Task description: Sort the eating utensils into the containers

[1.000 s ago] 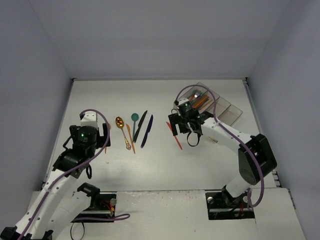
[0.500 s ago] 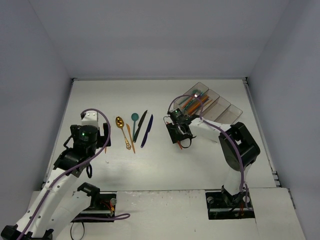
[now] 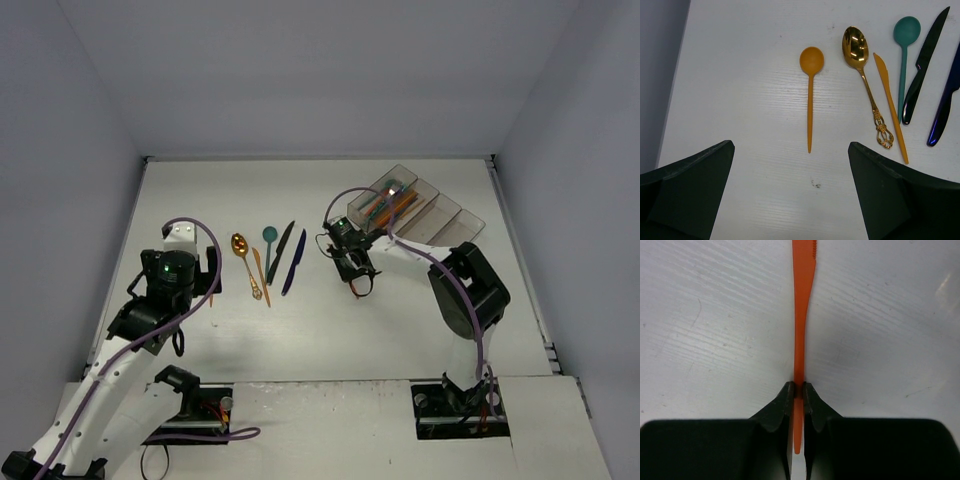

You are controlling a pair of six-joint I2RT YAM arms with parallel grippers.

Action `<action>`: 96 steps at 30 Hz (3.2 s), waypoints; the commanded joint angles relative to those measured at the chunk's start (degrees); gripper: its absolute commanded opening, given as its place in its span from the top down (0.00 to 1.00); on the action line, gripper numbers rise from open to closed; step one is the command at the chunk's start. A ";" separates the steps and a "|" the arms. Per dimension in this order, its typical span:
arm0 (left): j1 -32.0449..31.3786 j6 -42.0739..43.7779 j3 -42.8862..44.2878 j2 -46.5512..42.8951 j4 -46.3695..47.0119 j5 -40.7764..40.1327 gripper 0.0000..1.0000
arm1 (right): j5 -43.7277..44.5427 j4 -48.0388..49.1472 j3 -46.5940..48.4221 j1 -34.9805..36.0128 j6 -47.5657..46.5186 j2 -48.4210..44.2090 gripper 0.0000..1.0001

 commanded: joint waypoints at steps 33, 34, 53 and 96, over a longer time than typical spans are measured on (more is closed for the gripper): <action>0.93 0.35 1.51 0.23 2.94 -1.04 0.03 | 4.08 -0.75 4.98 -33.19 28.35 -9.28 0.79; 0.93 0.35 1.51 0.31 3.02 -0.97 0.03 | 4.04 -0.75 5.15 -33.00 27.73 -9.67 0.74; 1.02 0.26 1.69 0.84 3.11 0.44 0.03 | 15.15 -2.74 11.34 -5.71 24.49 -9.91 0.36; 0.75 -0.53 2.13 1.73 2.06 -0.18 0.03 | 12.22 -2.95 11.95 12.23 26.63 11.43 0.85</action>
